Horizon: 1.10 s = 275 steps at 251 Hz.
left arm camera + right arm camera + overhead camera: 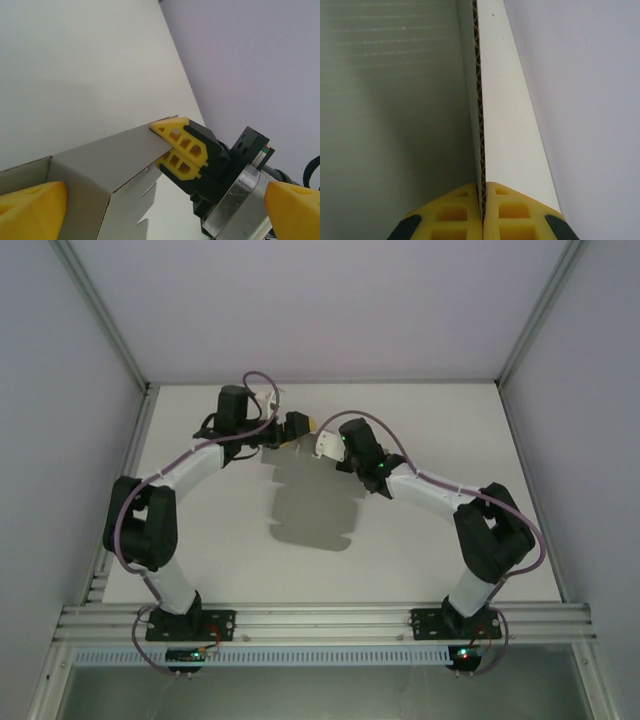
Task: Assemble paper box
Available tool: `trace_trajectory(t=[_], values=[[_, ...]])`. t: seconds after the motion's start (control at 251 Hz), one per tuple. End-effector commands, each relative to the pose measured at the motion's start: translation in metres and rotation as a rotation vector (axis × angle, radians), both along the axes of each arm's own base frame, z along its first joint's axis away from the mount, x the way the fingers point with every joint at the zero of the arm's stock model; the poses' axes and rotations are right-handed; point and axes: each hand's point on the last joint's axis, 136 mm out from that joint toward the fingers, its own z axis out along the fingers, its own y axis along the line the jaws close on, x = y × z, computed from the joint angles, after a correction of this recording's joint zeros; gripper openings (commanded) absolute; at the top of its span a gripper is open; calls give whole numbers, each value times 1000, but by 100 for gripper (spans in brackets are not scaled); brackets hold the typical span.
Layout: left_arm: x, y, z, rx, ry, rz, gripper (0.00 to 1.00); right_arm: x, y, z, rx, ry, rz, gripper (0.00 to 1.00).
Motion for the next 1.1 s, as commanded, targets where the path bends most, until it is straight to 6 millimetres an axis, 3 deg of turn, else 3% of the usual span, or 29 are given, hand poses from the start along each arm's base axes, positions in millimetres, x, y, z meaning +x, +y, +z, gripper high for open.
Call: trace_trajectory(t=[0.0,0.224,0.467,0.81,0.906,0.982,1.094], values=[[-17,-25,2,-129,71,-129,98,11,14,19,108,-79,-25,0],[-12,-38,6,-193,79,-162,83,7,28,21,144,-93,23,0],[-19,-31,10,-157,79,-172,86,9,28,13,145,-58,26,0],[-18,30,1,35,12,18,97,-4,-1,-1,209,202,103,0],[-21,51,2,146,-43,99,100,-3,-12,-3,206,228,86,0],[-23,69,3,242,-98,175,100,-13,-16,-9,184,282,139,0],[-28,93,-5,340,-114,268,100,-24,-17,8,232,416,234,0]])
